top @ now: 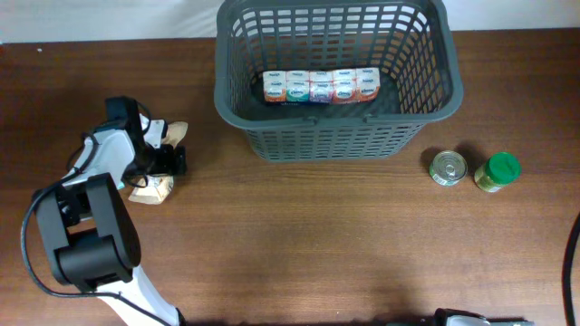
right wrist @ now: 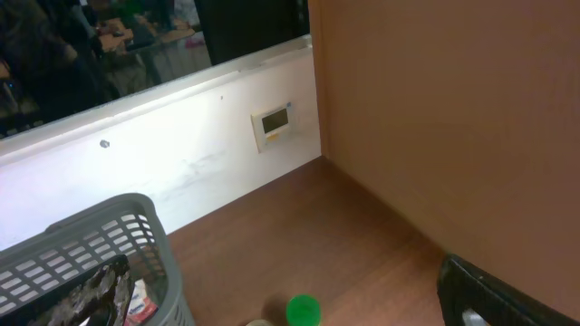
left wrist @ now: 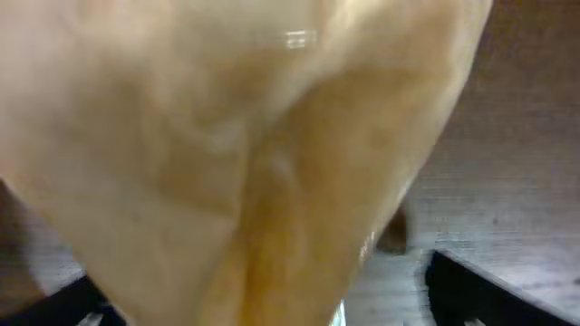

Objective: Pack container
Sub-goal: 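Move the left gripper to the tan wrapped bag and grasp it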

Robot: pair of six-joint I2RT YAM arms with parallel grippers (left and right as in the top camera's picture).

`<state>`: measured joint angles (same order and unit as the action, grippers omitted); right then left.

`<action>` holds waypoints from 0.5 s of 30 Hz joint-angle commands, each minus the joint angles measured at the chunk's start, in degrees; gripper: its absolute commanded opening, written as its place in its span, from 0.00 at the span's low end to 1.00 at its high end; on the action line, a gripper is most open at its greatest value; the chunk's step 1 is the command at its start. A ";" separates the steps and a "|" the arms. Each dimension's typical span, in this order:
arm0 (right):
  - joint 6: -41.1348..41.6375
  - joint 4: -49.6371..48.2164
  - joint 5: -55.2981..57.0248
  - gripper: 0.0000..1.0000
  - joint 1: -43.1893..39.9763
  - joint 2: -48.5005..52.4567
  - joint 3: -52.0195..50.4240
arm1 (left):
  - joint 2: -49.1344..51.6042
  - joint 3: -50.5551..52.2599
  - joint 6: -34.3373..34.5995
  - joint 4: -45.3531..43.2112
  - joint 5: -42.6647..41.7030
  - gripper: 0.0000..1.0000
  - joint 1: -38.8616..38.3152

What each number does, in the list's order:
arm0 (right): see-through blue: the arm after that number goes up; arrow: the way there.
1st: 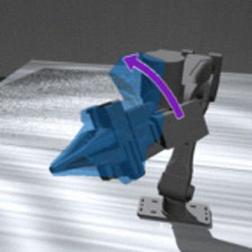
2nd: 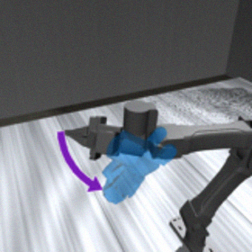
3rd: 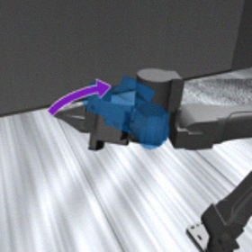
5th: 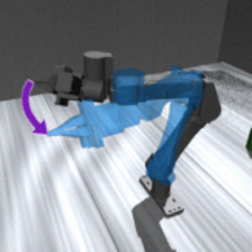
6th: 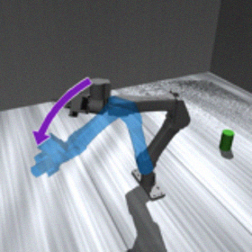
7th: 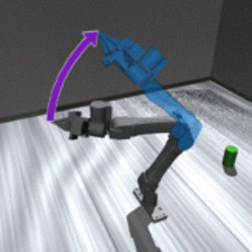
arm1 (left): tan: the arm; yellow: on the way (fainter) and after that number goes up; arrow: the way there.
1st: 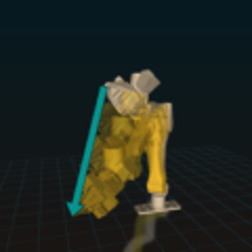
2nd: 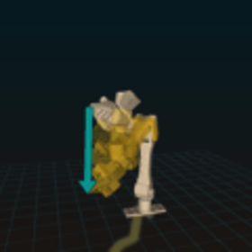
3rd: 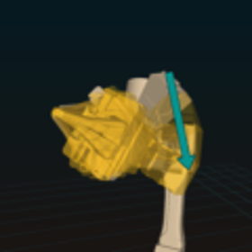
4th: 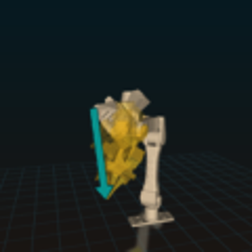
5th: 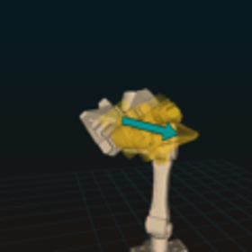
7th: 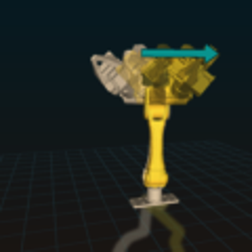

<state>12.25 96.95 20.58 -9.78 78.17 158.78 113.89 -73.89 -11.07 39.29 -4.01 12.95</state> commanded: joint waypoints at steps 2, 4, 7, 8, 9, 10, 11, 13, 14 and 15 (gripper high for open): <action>0.66 0.35 0.92 0.99 -0.52 0.20 0.02 | -0.31 1.75 1.16 -2.36 -0.72 0.34 0.35; 0.66 0.35 0.92 0.99 -0.52 0.20 0.02 | -0.31 1.75 1.18 -2.78 -0.74 0.17 0.33; 0.66 0.35 0.92 0.99 -0.52 0.20 0.02 | -0.39 1.51 1.18 -2.08 -0.76 0.02 0.33; 0.66 0.35 0.92 0.99 -0.52 0.20 0.02 | -0.61 0.87 1.16 -1.11 -0.74 0.02 0.35; 0.66 0.35 0.90 0.99 -0.52 0.20 0.02 | -0.94 -0.13 1.16 -0.22 -0.76 0.02 0.35; 0.66 0.35 0.92 0.99 -0.52 0.20 0.02 | -1.42 -1.44 1.03 0.81 -0.74 0.02 0.35; 0.68 0.35 0.90 0.99 -0.52 0.20 0.02 | -2.08 -3.23 0.17 2.25 -0.76 0.02 0.33; 0.66 0.35 0.92 0.99 -0.52 0.17 0.02 | -3.69 -8.28 -2.16 6.01 -0.79 0.02 0.31; 0.66 0.35 0.90 0.99 -0.52 0.17 0.02 | -4.70 -11.67 -3.65 8.50 -0.79 0.02 0.17; 0.68 0.35 0.92 0.99 -0.52 0.17 0.02 | -6.10 -16.85 -6.08 12.09 -1.01 0.02 -0.17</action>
<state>12.29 96.95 20.58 -9.78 78.17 158.78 113.73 -78.72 -11.33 47.29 -4.10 13.19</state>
